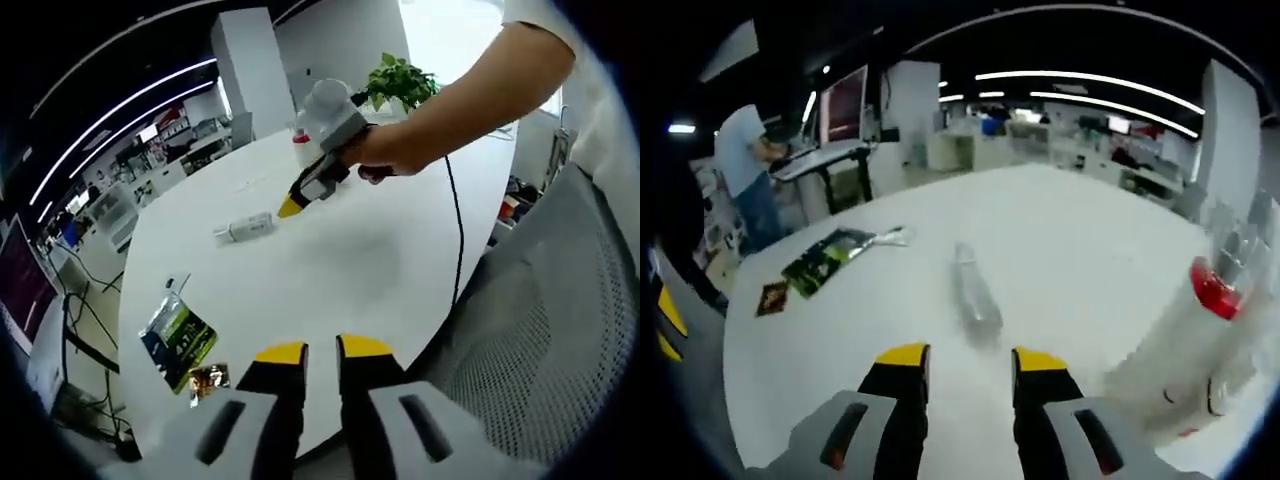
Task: Arrange the skincare products in the storage area until every visible bottle or jar stands upright without overlapping.
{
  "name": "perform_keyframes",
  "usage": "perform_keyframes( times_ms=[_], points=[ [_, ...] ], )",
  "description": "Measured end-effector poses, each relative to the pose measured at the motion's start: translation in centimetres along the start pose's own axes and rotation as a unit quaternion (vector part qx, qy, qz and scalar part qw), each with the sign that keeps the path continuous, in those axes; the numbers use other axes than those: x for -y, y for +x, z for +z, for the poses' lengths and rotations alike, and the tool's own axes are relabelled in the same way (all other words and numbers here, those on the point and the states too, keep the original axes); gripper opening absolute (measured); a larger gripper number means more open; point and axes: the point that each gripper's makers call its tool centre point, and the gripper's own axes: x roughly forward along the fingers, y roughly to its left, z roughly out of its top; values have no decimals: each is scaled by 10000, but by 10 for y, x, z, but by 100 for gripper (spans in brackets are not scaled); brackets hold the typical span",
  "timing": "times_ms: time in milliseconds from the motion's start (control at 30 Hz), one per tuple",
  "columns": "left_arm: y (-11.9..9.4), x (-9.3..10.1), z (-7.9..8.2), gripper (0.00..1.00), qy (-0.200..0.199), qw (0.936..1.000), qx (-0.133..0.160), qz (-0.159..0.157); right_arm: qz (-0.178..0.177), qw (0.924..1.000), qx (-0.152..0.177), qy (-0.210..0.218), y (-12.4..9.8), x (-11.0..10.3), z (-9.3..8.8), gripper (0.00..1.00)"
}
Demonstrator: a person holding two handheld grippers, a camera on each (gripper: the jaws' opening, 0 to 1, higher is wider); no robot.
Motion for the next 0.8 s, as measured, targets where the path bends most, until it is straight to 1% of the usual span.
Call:
perform_keyframes(
  times_ms=[33,67,100,167,200,233,267,333,400,433,533,667,733,800],
  points=[
    [0,0,0,9,-19,10000,4,8,33,9998,-30,-196,6,2,6,30],
    [0,-1,-1,9,-24,10000,13,22,90,9996,-20,-265,12,2,11,30],
    [0,-2,-2,8,-33,10000,-4,46,247,9991,-149,-297,20,-2,14,32],
    [0,-5,-4,8,-82,9999,-46,81,366,9979,-328,-415,33,-3,17,38],
    [0,-5,-5,8,-90,9999,-45,94,356,9969,-407,-568,38,-1,18,39],
    [0,-6,-5,8,-96,9999,-48,104,331,9955,-450,-761,45,2,22,38],
    [0,-6,-6,8,-99,9999,-54,111,362,9959,-425,-717,49,0,25,37],
    [0,-7,-7,8,-114,9998,-68,131,450,9955,-491,-674,59,-2,28,40],
    [0,-7,-8,8,-131,9998,-99,132,518,9924,-631,-918,69,-6,30,40],
    [0,-7,-9,7,-109,9997,-145,135,558,9911,-719,-975,74,-9,30,40],
    [0,-6,-9,7,-123,9998,-129,122,659,9892,-880,-965,83,-19,30,41],
    [0,-11,-14,6,-172,9996,-168,169,698,9854,-1101,-1091,89,-23,24,38],
    [-1,-12,-15,6,-211,9994,-193,196,685,9843,-1259,-1034,88,-23,20,30],
    [-1,-12,-15,6,-204,9994,-189,194,758,9834,-1287,-1035,88,-26,18,25]
  ],
)
